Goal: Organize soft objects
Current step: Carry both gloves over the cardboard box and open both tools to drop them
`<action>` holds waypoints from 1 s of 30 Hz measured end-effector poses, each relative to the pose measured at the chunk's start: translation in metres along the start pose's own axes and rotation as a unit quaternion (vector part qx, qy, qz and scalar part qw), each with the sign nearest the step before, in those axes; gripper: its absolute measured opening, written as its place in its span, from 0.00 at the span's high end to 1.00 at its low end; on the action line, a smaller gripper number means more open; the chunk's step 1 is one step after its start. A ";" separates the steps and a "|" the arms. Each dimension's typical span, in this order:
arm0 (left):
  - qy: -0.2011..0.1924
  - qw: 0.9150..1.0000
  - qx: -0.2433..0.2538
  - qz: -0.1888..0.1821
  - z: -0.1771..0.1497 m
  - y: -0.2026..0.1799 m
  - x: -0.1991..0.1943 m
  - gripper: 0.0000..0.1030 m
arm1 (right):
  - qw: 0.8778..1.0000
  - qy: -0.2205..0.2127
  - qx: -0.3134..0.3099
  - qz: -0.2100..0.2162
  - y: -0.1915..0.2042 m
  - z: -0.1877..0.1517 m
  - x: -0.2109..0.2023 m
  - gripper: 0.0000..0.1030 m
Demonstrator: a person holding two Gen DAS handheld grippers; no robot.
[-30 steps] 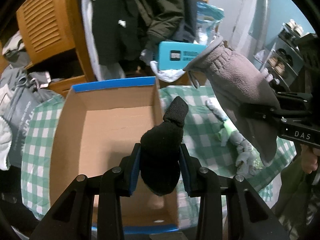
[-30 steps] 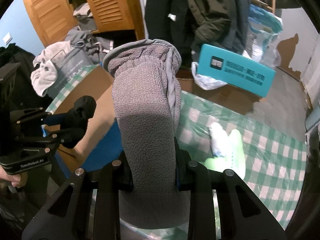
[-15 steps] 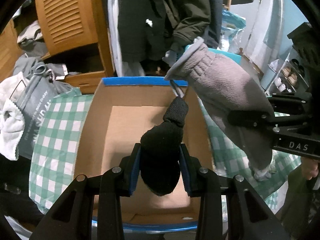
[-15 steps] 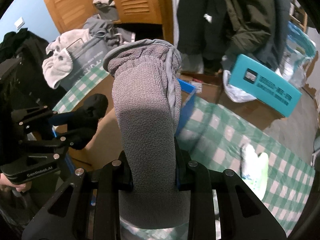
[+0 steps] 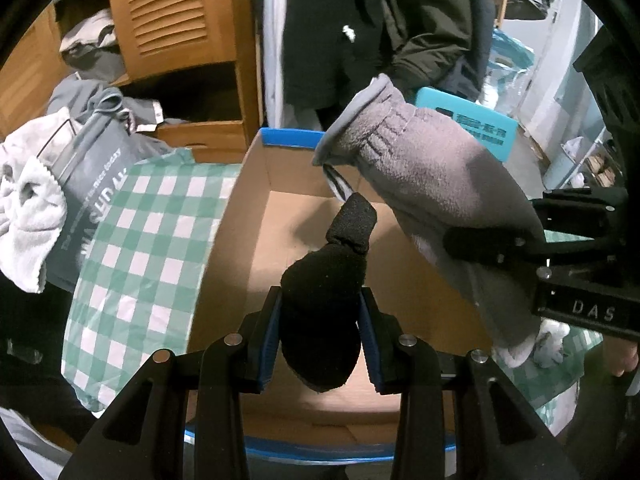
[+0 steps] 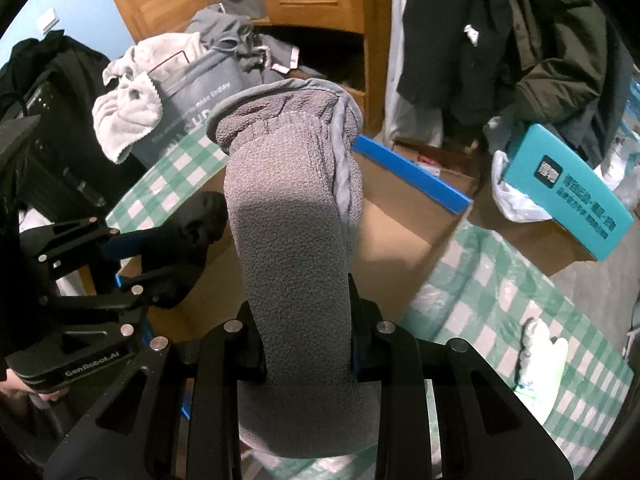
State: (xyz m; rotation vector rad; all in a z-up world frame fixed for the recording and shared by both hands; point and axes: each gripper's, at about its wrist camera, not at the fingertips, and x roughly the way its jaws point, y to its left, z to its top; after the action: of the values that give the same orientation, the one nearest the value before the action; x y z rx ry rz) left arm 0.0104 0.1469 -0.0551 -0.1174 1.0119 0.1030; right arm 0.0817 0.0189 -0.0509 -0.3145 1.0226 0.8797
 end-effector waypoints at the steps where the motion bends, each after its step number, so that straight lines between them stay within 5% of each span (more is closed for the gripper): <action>1: 0.002 1.000 -0.004 0.001 -0.001 0.003 0.002 0.64 | 1.000 0.003 -0.001 0.001 0.002 0.001 0.003 0.74; 9: 0.015 1.000 -0.023 0.004 -0.005 0.017 0.010 0.63 | 0.999 0.031 -0.001 0.014 0.014 0.006 0.029 0.73; 12: 0.015 1.000 -0.023 0.016 -0.005 0.018 0.009 0.55 | 0.999 0.034 -0.006 0.012 0.017 0.007 0.031 0.63; 14: 0.014 0.999 -0.023 0.024 -0.005 0.019 0.009 0.38 | 0.999 0.031 -0.005 0.006 0.018 0.007 0.031 0.55; 15: 0.011 0.999 -0.022 0.027 -0.005 0.019 0.008 0.37 | 1.000 0.030 -0.004 0.005 0.018 0.007 0.031 0.49; 22: 0.009 0.999 -0.020 0.028 -0.004 0.019 0.004 0.35 | 1.000 0.015 0.015 0.010 0.009 0.006 0.022 0.36; 30: 0.007 1.000 -0.021 0.009 -0.003 0.010 -0.002 0.34 | 1.000 0.003 0.029 0.005 0.000 0.003 0.003 0.33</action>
State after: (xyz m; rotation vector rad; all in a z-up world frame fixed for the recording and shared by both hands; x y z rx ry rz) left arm 0.0059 0.1560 -0.0557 -0.1464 1.0261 0.1401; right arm 0.0841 0.0222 -0.0524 -0.2629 1.0545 0.8574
